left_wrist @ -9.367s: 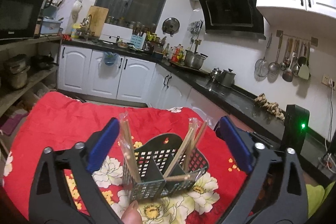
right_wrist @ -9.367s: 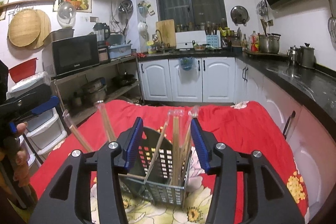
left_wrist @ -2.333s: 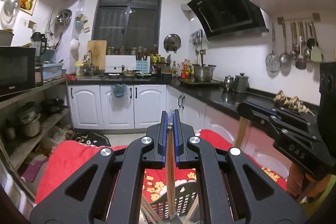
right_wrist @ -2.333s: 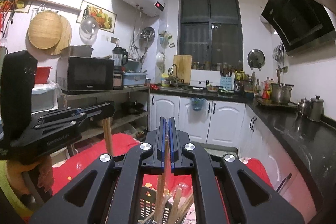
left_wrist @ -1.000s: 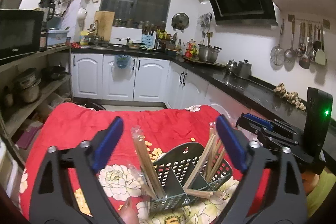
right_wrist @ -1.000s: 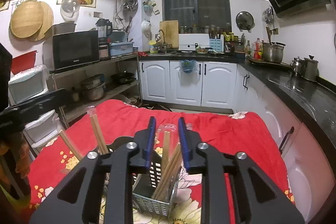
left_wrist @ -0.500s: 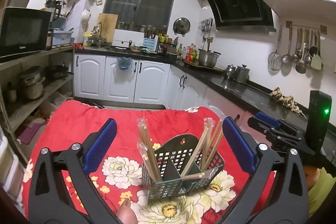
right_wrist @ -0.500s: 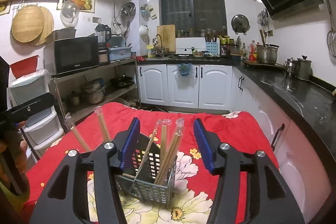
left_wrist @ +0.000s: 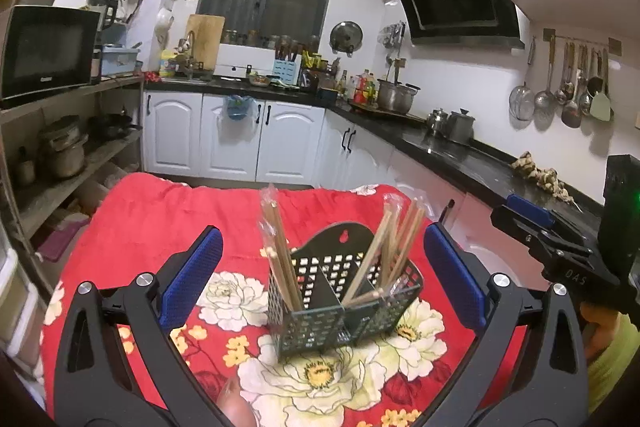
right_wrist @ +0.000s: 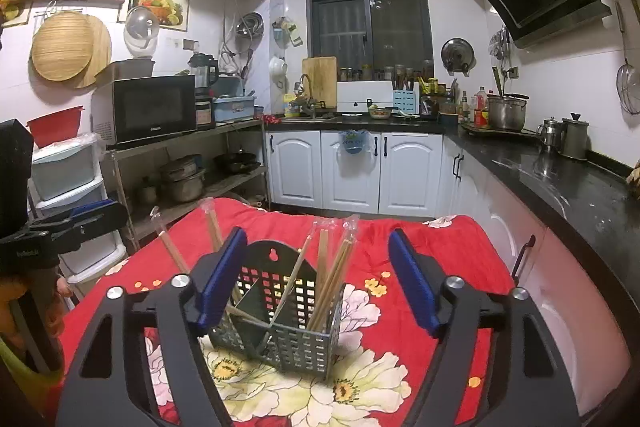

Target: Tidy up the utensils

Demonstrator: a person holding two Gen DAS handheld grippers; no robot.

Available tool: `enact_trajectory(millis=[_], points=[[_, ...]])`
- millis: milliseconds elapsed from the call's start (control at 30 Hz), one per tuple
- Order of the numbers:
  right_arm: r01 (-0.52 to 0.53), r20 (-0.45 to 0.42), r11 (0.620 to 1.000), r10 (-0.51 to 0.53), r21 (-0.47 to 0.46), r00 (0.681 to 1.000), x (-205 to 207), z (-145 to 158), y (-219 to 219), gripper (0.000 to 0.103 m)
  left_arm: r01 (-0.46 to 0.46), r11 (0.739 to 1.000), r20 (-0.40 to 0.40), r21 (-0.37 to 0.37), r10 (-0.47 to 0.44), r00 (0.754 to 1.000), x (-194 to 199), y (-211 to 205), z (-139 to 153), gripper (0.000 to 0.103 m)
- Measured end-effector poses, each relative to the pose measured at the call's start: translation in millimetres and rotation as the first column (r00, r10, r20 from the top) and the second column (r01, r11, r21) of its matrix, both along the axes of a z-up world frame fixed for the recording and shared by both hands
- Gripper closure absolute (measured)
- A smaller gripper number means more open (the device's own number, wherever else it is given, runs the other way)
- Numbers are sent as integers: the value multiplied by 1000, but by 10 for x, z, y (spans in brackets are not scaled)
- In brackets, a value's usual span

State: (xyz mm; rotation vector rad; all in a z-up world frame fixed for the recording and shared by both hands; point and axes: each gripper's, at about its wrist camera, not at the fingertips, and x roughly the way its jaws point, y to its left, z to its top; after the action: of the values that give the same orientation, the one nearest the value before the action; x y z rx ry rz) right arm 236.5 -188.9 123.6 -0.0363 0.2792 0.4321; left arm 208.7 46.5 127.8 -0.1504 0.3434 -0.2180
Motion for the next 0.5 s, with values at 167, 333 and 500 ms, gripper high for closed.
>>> enact_trajectory(millis=[167, 333, 500], points=[[1, -8, 1000, -1, -14, 1000, -91, -80, 14, 26, 3, 1000, -19, 16, -3, 1000, -52, -61, -82, 10], [1, -13, 1000, -1, -15, 1000, -147, -126, 23, 23, -4, 1000, -38, 28, 5, 999, -78, -105, -156, 10], [2, -12, 1000, -2, -14, 1000, -149, -128, 20, 20, -14, 999, -51, 50, 17, 999, -113, -129, -216, 10]])
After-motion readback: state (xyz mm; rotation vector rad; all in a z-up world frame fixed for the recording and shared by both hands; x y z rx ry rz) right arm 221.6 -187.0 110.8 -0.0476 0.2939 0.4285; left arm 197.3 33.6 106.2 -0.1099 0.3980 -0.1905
